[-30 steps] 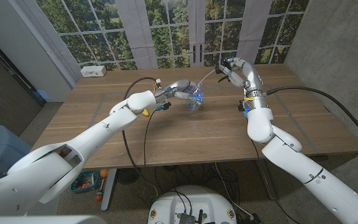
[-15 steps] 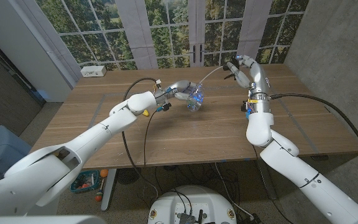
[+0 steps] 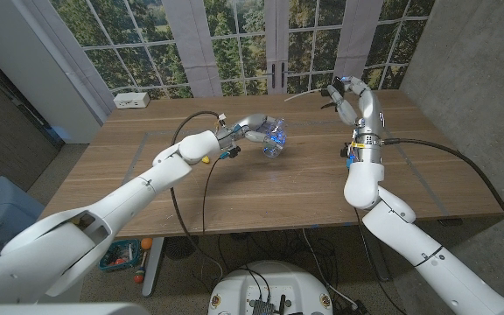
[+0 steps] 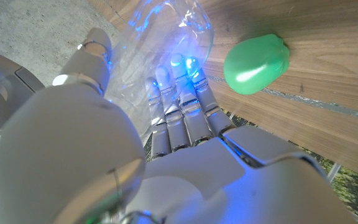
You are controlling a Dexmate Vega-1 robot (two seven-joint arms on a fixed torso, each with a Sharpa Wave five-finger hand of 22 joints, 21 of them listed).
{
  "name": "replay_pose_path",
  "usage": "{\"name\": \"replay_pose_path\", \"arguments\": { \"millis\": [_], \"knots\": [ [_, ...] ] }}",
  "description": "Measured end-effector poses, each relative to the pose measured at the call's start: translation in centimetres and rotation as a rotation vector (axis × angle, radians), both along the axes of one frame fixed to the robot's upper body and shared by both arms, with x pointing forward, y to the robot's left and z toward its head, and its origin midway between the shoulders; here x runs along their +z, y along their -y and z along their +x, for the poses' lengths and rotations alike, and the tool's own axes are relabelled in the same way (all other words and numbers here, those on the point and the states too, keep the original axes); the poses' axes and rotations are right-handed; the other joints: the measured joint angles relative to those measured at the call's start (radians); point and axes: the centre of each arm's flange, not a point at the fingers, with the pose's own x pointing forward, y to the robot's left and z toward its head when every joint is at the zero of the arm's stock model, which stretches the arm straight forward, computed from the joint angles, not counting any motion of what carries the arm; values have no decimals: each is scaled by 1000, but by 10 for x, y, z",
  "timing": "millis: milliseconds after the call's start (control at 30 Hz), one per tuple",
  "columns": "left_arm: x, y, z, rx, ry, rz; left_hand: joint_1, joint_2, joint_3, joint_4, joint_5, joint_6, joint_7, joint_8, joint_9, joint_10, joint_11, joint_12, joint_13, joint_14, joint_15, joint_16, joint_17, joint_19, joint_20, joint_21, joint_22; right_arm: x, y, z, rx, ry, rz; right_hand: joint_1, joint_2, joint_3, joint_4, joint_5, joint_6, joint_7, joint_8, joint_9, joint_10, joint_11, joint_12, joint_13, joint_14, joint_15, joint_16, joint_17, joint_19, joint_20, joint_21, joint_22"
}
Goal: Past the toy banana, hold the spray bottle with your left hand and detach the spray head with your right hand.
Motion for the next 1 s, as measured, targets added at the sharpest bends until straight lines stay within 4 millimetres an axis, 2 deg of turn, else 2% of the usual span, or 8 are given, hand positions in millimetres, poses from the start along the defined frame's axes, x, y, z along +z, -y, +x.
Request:
{"name": "replay_pose_path", "arguments": {
  "millis": [300, 467, 500, 567, 767, 900, 1000],
  "knots": [
    [-13, -9, -2, -6, 23, -124, 0, 0, 0, 0, 0, 0, 0, -5, -14, 4, -4, -19, -20, 0, 0, -8, -13, -10, 0, 0, 1, -2, 1, 1, -7, -1, 24, 0, 0, 0, 0, -1, 0, 0, 0, -7, 0, 0, -5, 5, 9, 2, 0, 5, 0, 0, 8, 0],
    [-4, -11, -9, -17, 81, -185, 0, 0, 0, 0, 0, 0, 0, -13, -19, 6, -6, -23, -28, 0, 0, -8, -17, -10, 0, 0, 1, 0, 0, 0, -4, 3, 37, 0, 0, 0, 0, -2, 0, 0, 0, -12, 0, 0, -9, 9, 9, 2, 7, 9, 0, 0, 8, 0],
    [-27, -16, -2, 4, 42, -245, 0, 0, 0, 0, 0, 0, 0, -13, -19, 6, -6, -23, -30, 0, 0, -12, -17, -10, 0, 0, 1, -3, 2, 5, 5, -41, 58, 0, 0, 0, 0, -2, 0, 0, 0, -15, 0, 0, -9, 11, 9, 2, 7, 9, 0, 0, 8, 0],
    [-25, -18, -4, 5, 58, -270, 0, 0, 0, 0, 0, 0, 0, -13, -19, 6, -6, -29, -31, 4, -4, -16, -23, -10, 0, 0, 1, -1, 2, 4, 9, -40, 66, 0, 0, 0, 0, -3, 0, 0, 0, -16, 0, 0, -11, 14, 9, 2, 7, 14, 0, 0, 8, 0],
    [-47, -27, -3, 33, 58, -415, 0, 0, 0, 0, 0, 0, 0, -17, -23, 9, -9, -37, -39, 0, -8, -16, -26, -10, 0, 0, 1, -2, 5, 12, 35, -124, 128, 0, 0, -4, 4, -3, 0, 0, -1, -23, 0, 0, -16, 19, 5, -2, 7, 19, 0, 0, 8, 0],
    [-51, -33, -5, 56, 79, -487, 0, 0, 0, 0, 0, 0, 0, -17, -28, 9, -9, -38, -44, 1, -9, -23, -30, -10, 0, 0, 1, -1, 6, 15, 47, -156, 164, 0, 0, -4, 4, -3, 0, 0, -3, -28, 5, 5, -16, 20, 5, -2, 15, 23, 0, 0, 13, 0],
    [-61, -37, -6, 82, 84, -543, 0, 0, 0, 0, 0, 0, 0, -20, -28, 11, -11, -42, -48, 2, -9, -23, -32, -10, 0, 4, 1, -2, 9, 20, 69, -210, 204, 0, 0, -4, 4, -4, 0, 0, -3, -30, 9, 9, -16, 23, 2, 1, 15, 27, 0, 0, 13, 0]
  ]
}}
